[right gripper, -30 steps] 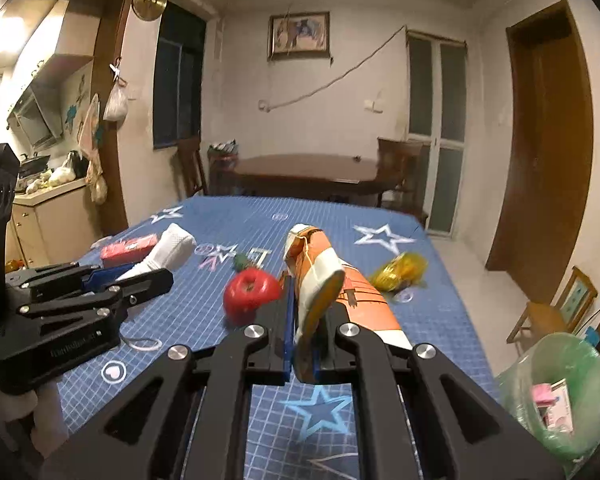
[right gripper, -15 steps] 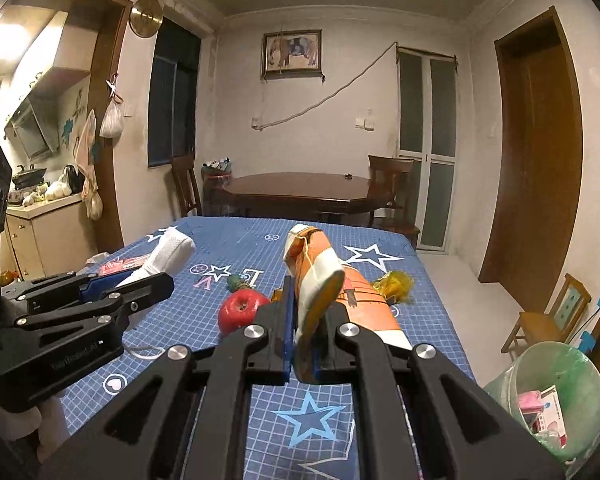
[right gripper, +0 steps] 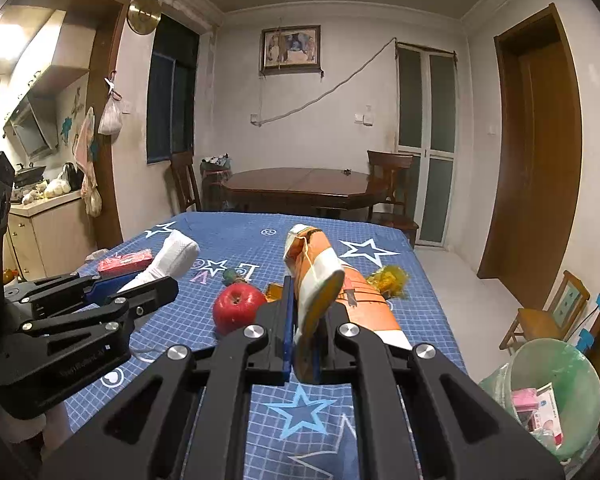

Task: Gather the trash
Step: 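Lift the mask and paper cup and carry both over the bin, then open both grippers to drop the mask and paper cup into the bin, then swing both open grippers back over the bedspread items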

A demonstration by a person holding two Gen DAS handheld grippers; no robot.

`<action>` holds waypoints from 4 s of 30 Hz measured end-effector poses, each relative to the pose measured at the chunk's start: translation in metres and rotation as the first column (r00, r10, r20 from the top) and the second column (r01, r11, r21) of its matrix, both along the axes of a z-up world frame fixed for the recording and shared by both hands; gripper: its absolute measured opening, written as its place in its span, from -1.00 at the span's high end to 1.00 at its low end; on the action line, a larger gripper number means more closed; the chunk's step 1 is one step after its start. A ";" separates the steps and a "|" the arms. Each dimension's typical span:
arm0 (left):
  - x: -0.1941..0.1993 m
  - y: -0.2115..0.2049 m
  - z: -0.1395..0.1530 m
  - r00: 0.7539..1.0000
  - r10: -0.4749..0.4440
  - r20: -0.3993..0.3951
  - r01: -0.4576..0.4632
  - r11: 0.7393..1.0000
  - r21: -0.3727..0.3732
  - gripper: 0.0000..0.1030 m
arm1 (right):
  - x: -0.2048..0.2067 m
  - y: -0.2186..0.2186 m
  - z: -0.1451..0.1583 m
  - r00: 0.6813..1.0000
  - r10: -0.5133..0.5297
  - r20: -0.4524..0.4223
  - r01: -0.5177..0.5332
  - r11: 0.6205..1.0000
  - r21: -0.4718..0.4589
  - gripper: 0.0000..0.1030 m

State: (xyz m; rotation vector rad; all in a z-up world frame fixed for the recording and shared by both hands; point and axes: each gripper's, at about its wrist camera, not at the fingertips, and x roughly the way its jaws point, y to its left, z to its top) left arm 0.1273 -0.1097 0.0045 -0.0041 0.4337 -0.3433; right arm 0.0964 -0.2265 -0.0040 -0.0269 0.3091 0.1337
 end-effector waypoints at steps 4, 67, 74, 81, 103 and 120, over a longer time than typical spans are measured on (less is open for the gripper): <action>0.005 -0.015 0.000 1.000 -0.025 0.002 0.025 1.000 0.008 0.48 | -0.002 -0.015 0.002 1.000 -0.030 -0.003 0.030 1.000 -0.001 0.90; 0.098 -0.475 -0.134 0.735 -0.548 -0.399 0.641 0.753 0.148 0.48 | 0.007 -0.366 -0.111 0.769 -0.301 -0.565 0.412 0.908 0.077 0.90; 0.108 -0.483 -0.141 0.729 -0.544 -0.416 0.644 0.750 0.150 0.48 | 0.009 -0.367 -0.115 0.764 -0.299 -0.572 0.410 0.910 0.071 0.90; 0.110 -0.482 -0.137 0.741 -0.536 -0.405 0.632 0.761 0.149 0.43 | 0.009 -0.364 -0.112 0.771 -0.306 -0.558 0.404 0.913 0.058 0.87; 0.108 -0.477 -0.129 0.775 -0.493 -0.395 0.593 0.784 0.183 -0.64 | -0.011 -0.372 -0.088 0.809 -0.337 -0.482 0.431 0.897 0.097 0.24; 0.120 -0.363 -0.084 0.791 -0.497 -0.358 0.574 0.805 0.150 -0.90 | -0.024 -0.289 -0.052 0.920 -0.202 -0.337 0.265 0.952 0.152 -0.31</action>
